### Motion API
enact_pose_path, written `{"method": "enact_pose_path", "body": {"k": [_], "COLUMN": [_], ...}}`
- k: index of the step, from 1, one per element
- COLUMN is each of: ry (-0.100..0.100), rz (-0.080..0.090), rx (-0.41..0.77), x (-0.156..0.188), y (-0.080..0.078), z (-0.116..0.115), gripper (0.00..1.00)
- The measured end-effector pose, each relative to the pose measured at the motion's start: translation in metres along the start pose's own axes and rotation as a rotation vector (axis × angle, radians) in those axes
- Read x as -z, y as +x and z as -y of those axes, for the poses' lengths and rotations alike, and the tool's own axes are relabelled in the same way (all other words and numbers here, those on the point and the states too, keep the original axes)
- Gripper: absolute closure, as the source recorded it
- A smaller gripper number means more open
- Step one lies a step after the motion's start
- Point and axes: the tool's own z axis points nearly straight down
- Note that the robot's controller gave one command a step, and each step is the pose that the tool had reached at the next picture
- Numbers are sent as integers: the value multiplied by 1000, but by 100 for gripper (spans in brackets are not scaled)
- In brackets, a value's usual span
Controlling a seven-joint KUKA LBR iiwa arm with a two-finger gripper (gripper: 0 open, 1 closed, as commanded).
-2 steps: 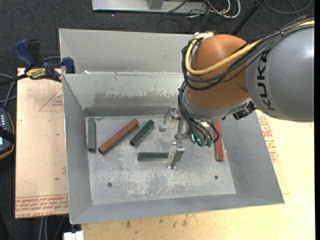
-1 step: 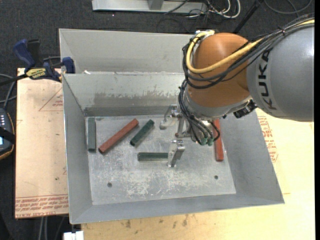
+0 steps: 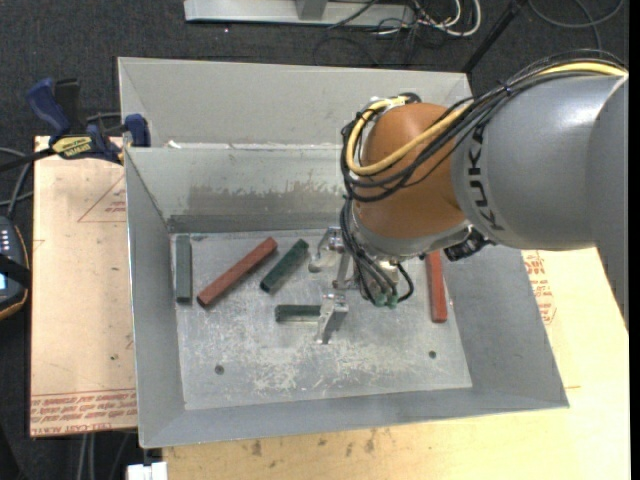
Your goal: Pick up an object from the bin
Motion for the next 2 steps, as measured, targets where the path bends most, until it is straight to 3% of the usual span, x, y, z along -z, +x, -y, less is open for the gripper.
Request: {"method": "enact_pose_path", "body": {"k": [1, 2], "ry": [2, 2], "rz": [-8, -6], "rx": [-5, -106], "x": [-46, -49], "y": [-2, 5], "z": [0, -5], "gripper": [0, 0]}}
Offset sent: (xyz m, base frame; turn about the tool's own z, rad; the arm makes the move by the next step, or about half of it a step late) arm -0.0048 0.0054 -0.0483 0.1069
